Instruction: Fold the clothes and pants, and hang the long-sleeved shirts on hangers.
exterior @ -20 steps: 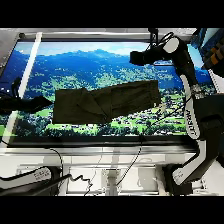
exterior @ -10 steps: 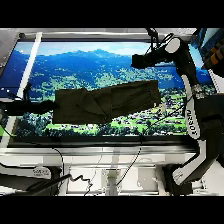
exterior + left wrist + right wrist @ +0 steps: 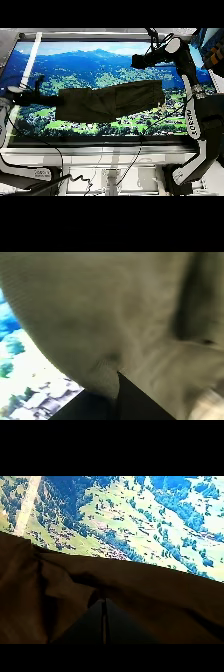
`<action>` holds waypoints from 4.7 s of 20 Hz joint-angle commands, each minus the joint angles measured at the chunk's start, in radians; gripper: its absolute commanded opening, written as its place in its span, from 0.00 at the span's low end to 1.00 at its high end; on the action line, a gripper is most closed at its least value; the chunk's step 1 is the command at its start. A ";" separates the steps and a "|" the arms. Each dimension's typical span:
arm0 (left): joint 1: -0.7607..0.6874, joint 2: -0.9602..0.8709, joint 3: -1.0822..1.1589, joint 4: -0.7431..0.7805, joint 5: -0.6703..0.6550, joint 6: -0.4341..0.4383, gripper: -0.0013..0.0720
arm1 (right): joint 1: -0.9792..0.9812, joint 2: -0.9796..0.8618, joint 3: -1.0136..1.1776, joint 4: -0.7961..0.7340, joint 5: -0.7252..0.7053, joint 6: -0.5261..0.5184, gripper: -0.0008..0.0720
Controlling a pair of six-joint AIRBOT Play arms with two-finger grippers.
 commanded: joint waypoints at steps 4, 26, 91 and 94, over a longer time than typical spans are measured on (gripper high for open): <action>-0.049 0.139 0.444 0.196 -0.212 -0.439 0.03 | 0.006 -0.007 0.000 -0.003 0.013 0.000 0.05; -0.163 0.256 0.508 0.108 -0.215 -0.619 0.04 | 0.431 -0.256 -0.122 0.223 -0.262 0.120 0.04; -0.511 -0.073 0.503 0.127 0.045 -0.500 0.04 | 0.129 -0.101 -0.620 0.695 -0.338 -0.072 0.05; -0.428 0.027 0.503 0.377 0.045 -0.529 0.04 | 0.089 -0.073 -0.530 0.763 -0.273 -0.165 0.05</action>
